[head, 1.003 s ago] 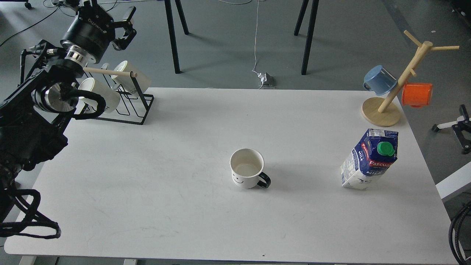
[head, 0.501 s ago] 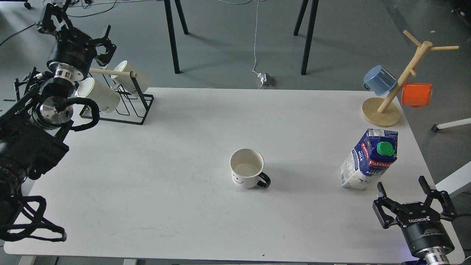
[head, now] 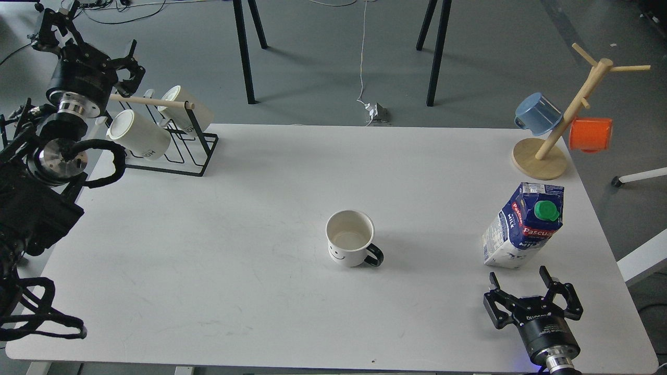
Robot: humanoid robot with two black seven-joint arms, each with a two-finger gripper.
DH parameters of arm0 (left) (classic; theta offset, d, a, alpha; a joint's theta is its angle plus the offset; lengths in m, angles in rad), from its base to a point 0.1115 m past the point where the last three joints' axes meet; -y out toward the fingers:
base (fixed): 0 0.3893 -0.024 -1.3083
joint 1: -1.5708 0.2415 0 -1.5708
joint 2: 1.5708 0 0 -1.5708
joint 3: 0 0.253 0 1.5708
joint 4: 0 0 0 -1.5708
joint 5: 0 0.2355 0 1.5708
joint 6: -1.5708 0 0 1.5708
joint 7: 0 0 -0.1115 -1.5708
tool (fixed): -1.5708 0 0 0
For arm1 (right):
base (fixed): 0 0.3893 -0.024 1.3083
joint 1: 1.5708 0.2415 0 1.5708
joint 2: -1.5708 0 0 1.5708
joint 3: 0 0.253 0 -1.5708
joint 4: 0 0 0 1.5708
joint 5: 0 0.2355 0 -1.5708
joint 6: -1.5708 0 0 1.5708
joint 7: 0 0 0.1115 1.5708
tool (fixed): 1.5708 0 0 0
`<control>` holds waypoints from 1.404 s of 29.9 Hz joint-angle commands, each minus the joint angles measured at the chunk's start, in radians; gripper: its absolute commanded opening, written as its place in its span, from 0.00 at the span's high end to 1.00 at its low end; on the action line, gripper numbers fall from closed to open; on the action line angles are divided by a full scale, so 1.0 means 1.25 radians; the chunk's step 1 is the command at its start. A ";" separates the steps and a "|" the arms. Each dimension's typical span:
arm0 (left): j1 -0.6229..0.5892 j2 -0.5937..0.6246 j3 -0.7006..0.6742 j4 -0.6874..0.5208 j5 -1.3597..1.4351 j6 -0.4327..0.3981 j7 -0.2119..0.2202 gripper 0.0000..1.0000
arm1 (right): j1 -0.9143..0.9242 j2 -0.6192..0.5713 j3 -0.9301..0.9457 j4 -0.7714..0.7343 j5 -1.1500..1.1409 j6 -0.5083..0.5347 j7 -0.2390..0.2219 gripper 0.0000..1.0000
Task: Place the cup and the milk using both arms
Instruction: 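Move the right gripper to the milk carton and grasp it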
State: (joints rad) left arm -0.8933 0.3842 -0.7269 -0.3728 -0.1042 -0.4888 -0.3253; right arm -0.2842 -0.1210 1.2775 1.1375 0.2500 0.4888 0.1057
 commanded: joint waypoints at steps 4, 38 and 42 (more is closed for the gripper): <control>-0.001 0.006 0.001 0.000 0.001 0.000 0.000 0.00 | -0.049 -0.004 -0.002 0.097 -0.002 0.000 0.000 0.01; 0.000 0.041 0.001 0.000 0.000 0.000 0.001 0.00 | -0.038 -0.006 0.070 0.134 -0.002 0.000 0.012 0.01; -0.001 0.041 0.002 -0.001 0.000 0.000 0.001 0.00 | -0.024 -0.005 0.065 0.132 -0.004 0.000 0.012 0.01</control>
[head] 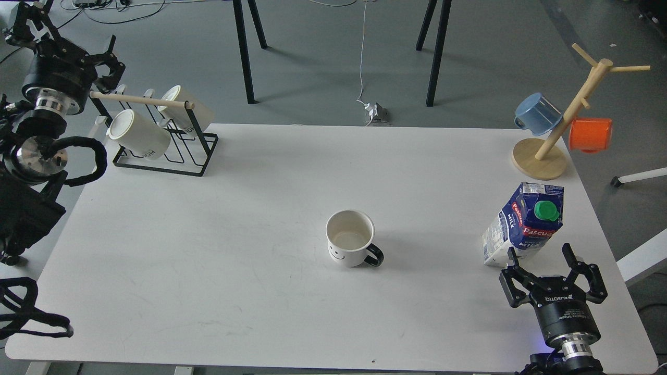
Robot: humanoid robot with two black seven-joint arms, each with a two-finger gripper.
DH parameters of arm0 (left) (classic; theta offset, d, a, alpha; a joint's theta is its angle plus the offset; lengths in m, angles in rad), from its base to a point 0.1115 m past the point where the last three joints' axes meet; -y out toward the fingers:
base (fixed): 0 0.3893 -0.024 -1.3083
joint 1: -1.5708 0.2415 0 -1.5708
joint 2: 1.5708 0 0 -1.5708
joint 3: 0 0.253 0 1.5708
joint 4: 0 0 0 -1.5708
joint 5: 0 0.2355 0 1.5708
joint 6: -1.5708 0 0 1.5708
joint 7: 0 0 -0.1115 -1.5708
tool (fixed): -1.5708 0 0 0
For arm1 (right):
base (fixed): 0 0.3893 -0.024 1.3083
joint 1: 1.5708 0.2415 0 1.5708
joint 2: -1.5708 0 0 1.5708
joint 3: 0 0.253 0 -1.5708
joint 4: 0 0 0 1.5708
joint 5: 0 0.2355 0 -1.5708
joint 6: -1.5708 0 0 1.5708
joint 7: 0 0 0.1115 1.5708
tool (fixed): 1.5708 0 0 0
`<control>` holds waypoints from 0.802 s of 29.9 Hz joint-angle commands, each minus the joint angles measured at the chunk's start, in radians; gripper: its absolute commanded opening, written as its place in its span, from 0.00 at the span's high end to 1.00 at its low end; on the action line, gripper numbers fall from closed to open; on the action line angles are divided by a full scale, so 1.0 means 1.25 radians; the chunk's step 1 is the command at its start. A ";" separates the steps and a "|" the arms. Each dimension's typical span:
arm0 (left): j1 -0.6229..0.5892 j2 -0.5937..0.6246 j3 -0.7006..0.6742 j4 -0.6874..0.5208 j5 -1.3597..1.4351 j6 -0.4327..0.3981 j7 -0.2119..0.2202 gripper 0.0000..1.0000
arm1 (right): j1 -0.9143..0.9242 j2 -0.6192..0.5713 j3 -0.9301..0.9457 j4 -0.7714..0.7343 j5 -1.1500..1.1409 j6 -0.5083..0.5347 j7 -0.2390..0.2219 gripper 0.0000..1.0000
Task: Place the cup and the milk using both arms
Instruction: 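Move the right gripper to the milk carton and grasp it, then slide the milk carton with the right gripper next to the white mug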
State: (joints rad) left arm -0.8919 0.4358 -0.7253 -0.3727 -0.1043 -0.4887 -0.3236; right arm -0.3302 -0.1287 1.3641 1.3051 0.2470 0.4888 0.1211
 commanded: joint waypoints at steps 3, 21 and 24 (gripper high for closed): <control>-0.002 0.001 0.001 -0.001 0.000 0.000 0.000 0.00 | 0.036 0.000 -0.016 -0.006 -0.002 0.000 0.000 0.01; 0.002 0.015 0.001 0.000 0.002 0.000 0.000 0.00 | 0.071 0.001 -0.006 -0.018 -0.017 0.000 -0.001 0.24; 0.002 0.016 0.001 0.000 0.002 0.000 0.000 0.00 | 0.073 0.001 -0.005 -0.018 -0.018 0.000 0.000 0.38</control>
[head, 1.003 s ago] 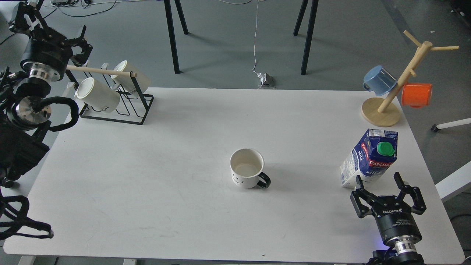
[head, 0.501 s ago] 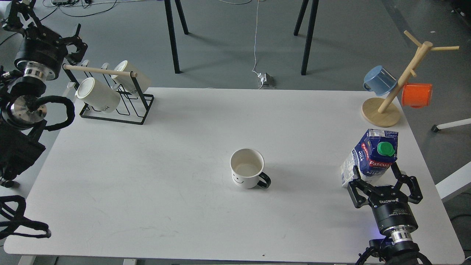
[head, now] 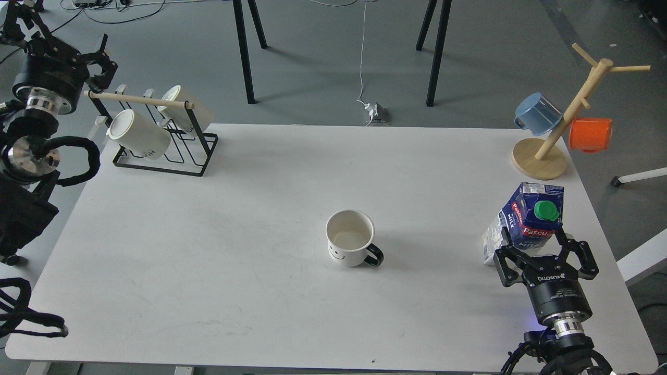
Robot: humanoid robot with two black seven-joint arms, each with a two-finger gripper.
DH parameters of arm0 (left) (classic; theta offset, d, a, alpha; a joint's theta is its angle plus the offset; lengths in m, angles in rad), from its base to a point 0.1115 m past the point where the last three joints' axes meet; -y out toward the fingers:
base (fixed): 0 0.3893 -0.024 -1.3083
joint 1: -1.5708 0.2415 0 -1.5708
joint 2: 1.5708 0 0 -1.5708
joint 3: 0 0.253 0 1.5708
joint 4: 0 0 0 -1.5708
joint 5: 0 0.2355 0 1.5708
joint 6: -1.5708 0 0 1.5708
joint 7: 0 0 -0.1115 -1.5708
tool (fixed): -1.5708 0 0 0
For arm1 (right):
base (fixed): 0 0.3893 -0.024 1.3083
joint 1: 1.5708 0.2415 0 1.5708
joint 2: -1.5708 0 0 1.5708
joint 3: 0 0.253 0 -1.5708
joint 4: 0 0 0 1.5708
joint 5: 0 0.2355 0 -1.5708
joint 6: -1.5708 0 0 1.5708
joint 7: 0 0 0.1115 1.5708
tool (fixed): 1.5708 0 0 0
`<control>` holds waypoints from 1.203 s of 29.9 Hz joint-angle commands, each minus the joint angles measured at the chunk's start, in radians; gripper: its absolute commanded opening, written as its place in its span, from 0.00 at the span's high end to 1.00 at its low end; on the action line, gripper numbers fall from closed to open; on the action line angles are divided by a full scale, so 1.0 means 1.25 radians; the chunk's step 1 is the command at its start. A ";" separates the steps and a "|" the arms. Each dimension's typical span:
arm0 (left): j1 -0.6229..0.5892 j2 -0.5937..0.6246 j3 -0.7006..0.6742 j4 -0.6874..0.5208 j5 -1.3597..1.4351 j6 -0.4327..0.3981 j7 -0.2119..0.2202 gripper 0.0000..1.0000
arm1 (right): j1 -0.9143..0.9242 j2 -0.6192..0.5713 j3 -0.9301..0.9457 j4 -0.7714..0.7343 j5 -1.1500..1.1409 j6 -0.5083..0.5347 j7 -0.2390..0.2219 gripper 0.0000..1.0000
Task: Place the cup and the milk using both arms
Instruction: 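Slide the milk carton with the right gripper next to the white mug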
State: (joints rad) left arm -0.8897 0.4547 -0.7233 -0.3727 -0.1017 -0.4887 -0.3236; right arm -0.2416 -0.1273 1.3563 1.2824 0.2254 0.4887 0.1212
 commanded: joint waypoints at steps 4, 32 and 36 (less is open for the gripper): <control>-0.001 0.001 -0.001 0.000 0.000 0.000 0.000 0.00 | 0.004 0.001 -0.001 0.004 -0.013 0.000 0.000 0.55; 0.002 0.029 0.002 0.000 0.002 0.000 0.000 0.00 | 0.086 0.102 -0.223 0.034 -0.218 0.000 0.000 0.55; 0.007 0.029 0.003 0.000 0.002 0.000 0.000 0.00 | 0.102 0.102 -0.227 0.015 -0.217 0.000 0.000 0.55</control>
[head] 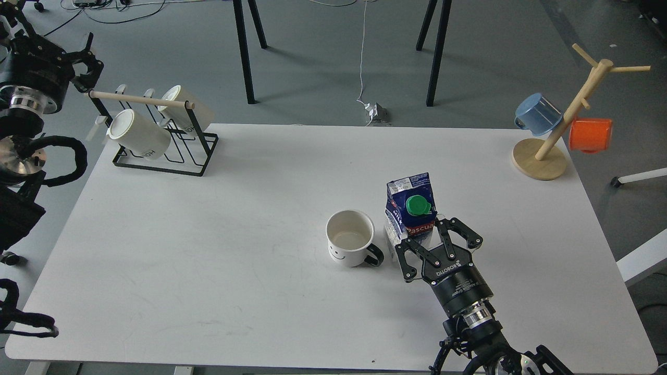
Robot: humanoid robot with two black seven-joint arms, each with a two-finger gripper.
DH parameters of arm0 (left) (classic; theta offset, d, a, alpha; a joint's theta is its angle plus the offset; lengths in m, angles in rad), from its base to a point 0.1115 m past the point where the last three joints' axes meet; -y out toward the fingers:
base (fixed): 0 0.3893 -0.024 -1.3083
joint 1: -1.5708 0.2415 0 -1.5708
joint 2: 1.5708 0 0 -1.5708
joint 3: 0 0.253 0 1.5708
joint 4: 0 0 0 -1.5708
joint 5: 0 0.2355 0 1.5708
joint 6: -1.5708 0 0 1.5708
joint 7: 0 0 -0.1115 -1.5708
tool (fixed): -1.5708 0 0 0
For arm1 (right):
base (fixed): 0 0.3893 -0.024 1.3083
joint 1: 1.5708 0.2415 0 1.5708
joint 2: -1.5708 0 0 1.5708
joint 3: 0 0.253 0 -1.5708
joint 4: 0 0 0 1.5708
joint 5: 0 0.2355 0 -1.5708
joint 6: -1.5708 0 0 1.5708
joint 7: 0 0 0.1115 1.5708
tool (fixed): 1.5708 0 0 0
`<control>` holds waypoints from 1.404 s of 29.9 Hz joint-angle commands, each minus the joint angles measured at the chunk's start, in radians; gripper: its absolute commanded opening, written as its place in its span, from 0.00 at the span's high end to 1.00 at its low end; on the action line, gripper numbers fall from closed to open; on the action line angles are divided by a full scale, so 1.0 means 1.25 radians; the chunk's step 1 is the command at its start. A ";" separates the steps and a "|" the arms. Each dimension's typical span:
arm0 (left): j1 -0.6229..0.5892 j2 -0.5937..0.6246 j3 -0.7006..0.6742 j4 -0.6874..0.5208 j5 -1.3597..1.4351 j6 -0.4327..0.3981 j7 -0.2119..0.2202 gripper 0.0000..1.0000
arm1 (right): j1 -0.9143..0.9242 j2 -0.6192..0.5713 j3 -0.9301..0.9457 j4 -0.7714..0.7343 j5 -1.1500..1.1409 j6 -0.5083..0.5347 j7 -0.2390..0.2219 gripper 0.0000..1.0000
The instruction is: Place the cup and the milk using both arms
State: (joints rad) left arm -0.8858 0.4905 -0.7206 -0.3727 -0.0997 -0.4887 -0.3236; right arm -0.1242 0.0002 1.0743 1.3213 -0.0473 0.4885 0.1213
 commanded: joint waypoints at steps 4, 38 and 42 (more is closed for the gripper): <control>0.013 -0.001 0.001 0.000 0.000 0.000 0.000 0.00 | 0.034 0.000 0.002 -0.051 0.001 0.000 0.000 0.54; 0.013 -0.001 0.017 0.000 0.001 0.000 0.001 0.00 | 0.055 0.000 0.007 -0.099 0.002 0.000 0.001 0.17; 0.015 -0.006 0.017 0.000 0.001 0.000 0.000 0.00 | 0.050 0.000 0.007 -0.099 0.002 0.000 0.001 0.12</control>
State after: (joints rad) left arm -0.8703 0.4871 -0.6992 -0.3727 -0.0988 -0.4887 -0.3221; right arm -0.0568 0.0000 1.0830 1.1978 -0.0434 0.4883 0.1227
